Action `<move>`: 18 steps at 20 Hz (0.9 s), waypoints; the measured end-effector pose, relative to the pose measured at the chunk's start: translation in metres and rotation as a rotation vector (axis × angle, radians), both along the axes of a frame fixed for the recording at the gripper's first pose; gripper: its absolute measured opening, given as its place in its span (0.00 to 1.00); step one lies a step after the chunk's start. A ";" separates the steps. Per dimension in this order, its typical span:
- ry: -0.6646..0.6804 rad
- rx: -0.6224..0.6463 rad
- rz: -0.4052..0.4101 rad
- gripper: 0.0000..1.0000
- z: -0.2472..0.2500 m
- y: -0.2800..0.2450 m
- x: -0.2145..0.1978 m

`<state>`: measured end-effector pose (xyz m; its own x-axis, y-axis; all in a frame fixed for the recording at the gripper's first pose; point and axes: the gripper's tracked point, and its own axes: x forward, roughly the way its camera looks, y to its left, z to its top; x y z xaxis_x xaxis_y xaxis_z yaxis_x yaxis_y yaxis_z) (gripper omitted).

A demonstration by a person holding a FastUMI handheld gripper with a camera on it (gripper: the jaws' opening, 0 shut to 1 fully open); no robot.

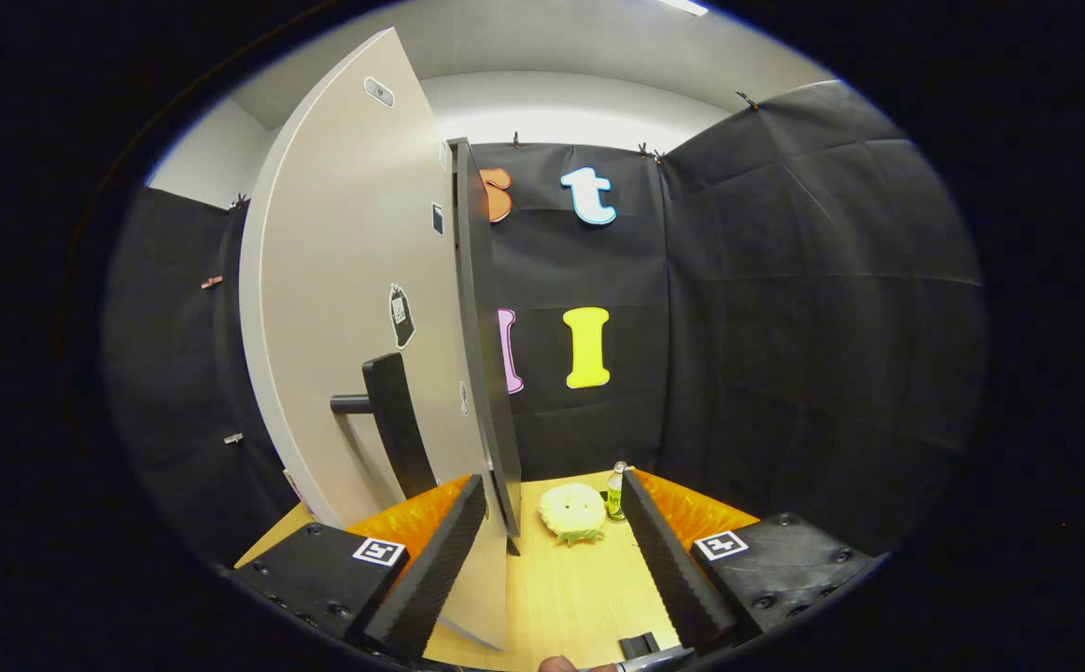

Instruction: Open the shoe cabinet door, grab the shoes and put them into the shoe cabinet, then close the shoe cabinet door.

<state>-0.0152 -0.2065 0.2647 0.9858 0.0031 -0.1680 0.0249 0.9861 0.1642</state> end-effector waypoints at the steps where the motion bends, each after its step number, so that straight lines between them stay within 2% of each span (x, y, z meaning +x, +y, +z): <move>1: -0.001 -0.005 -0.001 0.97 0.001 0.006 -0.001; 6: 0.007 0.009 0.013 0.97 0.002 0.049 -0.008; 12: 0.021 0.040 0.066 0.98 -0.001 0.116 -0.003; 15: 0.034 0.059 0.052 0.98 -0.003 0.137 0.002; 18: 0.023 0.023 0.034 0.98 -0.001 0.158 0.011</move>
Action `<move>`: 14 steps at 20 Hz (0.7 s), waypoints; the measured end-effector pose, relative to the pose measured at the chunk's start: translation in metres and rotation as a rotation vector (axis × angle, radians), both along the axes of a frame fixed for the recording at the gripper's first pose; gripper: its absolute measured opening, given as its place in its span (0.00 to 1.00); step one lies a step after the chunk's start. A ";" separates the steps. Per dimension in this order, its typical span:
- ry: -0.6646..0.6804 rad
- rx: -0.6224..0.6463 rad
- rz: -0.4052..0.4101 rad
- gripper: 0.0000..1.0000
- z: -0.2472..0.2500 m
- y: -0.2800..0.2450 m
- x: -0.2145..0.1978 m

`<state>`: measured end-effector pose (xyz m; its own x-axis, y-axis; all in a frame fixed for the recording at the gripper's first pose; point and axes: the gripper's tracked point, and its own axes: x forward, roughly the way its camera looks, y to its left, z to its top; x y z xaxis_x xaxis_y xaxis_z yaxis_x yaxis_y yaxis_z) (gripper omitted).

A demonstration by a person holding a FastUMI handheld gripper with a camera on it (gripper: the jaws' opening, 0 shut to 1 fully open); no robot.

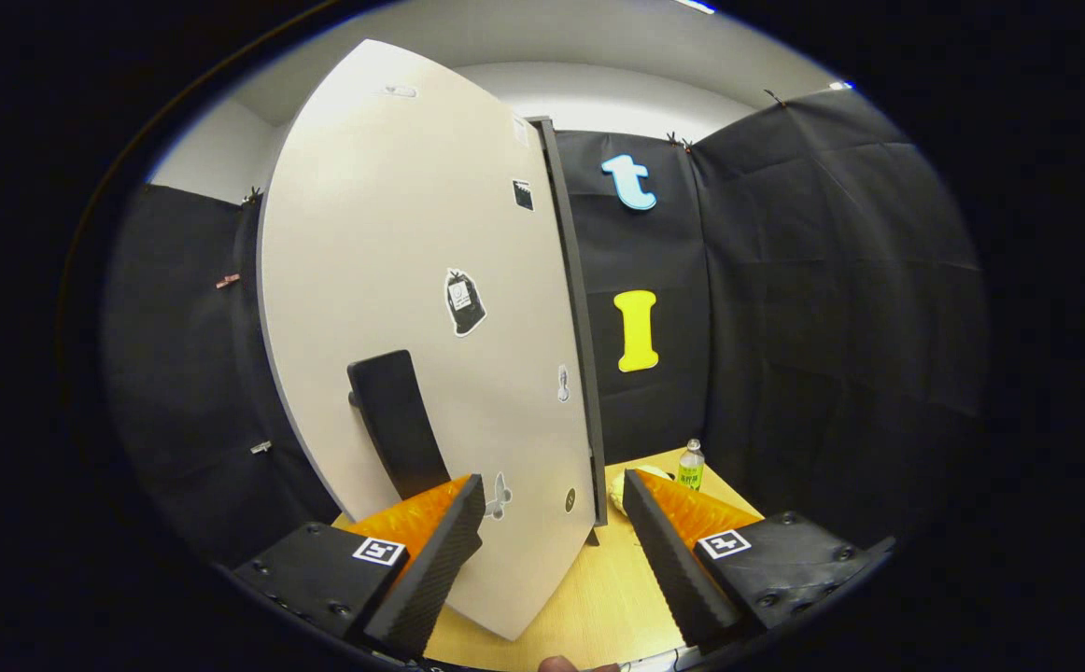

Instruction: Open the shoe cabinet door, grab the shoes and put them into the shoe cabinet, then close the shoe cabinet door.

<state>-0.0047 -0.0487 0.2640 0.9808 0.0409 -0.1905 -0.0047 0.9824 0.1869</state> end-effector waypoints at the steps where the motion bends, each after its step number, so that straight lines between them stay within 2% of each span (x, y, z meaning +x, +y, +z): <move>1: -0.003 -0.005 0.003 0.98 0.000 0.008 0.003; 8: 0.049 0.010 0.067 0.98 -0.017 0.081 0.031; 14: 0.019 -0.027 0.078 0.98 -0.013 0.099 0.043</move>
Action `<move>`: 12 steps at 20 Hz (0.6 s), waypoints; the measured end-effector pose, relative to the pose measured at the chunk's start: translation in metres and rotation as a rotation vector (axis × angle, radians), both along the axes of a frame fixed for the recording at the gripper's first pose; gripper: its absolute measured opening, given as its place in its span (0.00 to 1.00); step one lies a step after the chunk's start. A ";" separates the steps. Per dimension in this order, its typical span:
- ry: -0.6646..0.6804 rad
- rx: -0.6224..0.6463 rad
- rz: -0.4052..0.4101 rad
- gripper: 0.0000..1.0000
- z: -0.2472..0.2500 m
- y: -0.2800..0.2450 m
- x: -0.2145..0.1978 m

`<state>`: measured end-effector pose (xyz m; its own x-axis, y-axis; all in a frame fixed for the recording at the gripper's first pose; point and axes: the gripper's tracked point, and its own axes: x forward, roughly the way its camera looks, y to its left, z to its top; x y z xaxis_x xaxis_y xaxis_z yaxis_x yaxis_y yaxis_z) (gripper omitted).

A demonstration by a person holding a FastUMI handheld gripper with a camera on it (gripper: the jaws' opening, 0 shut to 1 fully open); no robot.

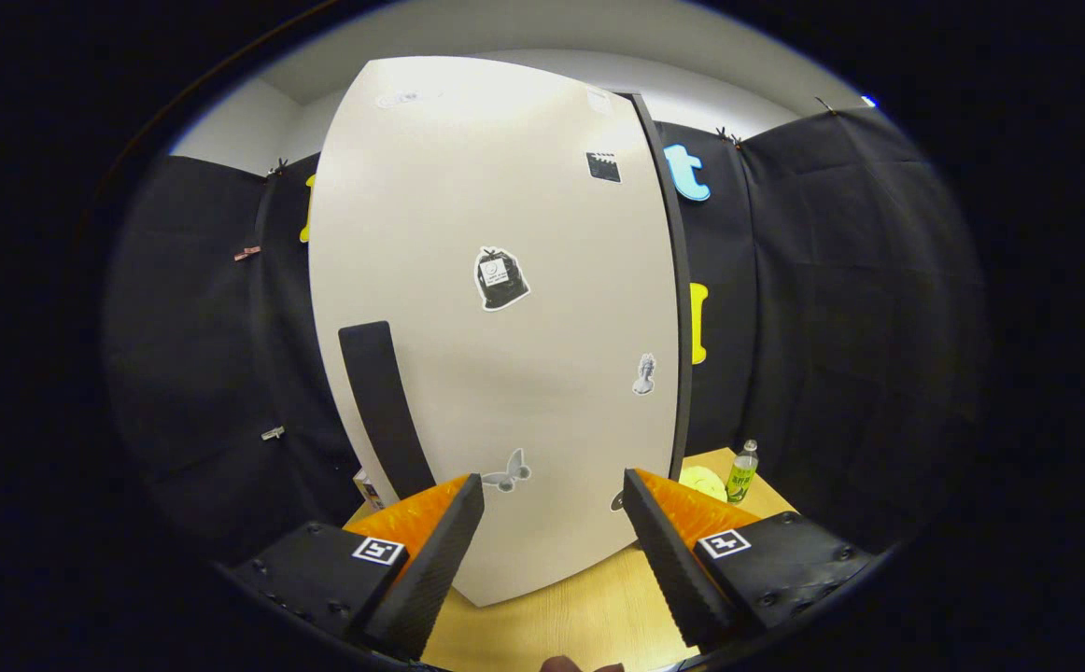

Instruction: Open the shoe cabinet door, grab the shoes and put them into the shoe cabinet, then close the shoe cabinet door.

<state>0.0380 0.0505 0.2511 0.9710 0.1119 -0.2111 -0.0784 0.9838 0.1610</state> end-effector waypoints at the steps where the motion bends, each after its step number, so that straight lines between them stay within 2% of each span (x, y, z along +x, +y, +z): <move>1: -0.004 -0.002 -0.001 0.98 0.001 0.000 0.000; 12: -0.020 -0.018 -0.006 0.98 0.006 -0.006 -0.013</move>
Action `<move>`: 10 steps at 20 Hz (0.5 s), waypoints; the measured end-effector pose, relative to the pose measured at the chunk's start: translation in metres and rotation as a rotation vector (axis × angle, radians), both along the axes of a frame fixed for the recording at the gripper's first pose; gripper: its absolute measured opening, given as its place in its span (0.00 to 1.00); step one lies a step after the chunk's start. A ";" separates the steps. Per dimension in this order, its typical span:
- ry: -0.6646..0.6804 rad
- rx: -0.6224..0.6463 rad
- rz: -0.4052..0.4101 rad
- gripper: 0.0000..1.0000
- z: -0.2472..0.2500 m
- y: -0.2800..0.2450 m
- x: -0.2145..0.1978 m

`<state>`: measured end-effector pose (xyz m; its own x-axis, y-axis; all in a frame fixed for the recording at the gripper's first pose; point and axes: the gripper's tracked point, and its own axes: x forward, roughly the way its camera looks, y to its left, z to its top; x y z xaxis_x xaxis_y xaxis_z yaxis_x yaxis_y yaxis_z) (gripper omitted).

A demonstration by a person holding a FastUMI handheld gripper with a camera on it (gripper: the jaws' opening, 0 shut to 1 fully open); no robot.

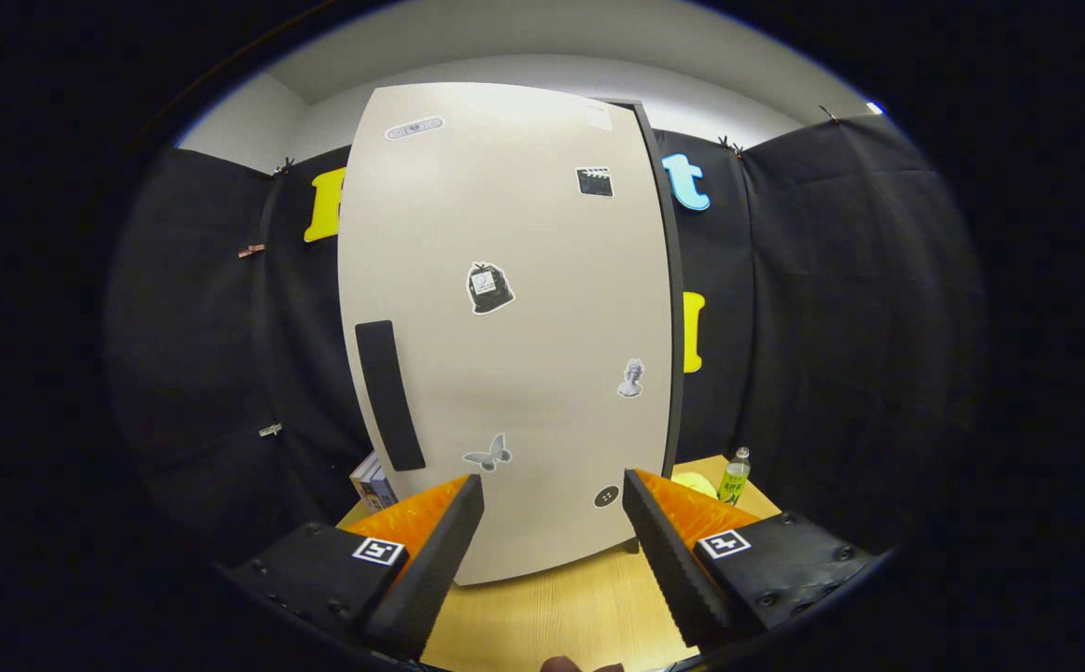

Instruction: Open the shoe cabinet door, grab the shoes and put them into the shoe cabinet, then close the shoe cabinet door.

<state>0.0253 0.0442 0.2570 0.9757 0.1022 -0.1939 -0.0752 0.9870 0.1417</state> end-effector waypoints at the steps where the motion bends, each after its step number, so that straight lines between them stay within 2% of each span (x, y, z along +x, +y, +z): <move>1: -0.004 -0.002 0.000 0.98 0.001 -0.002 -0.002; 10: -0.018 -0.023 0.002 0.98 0.004 -0.013 -0.014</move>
<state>0.0118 0.0315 0.2613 0.9788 0.0995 -0.1791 -0.0791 0.9900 0.1172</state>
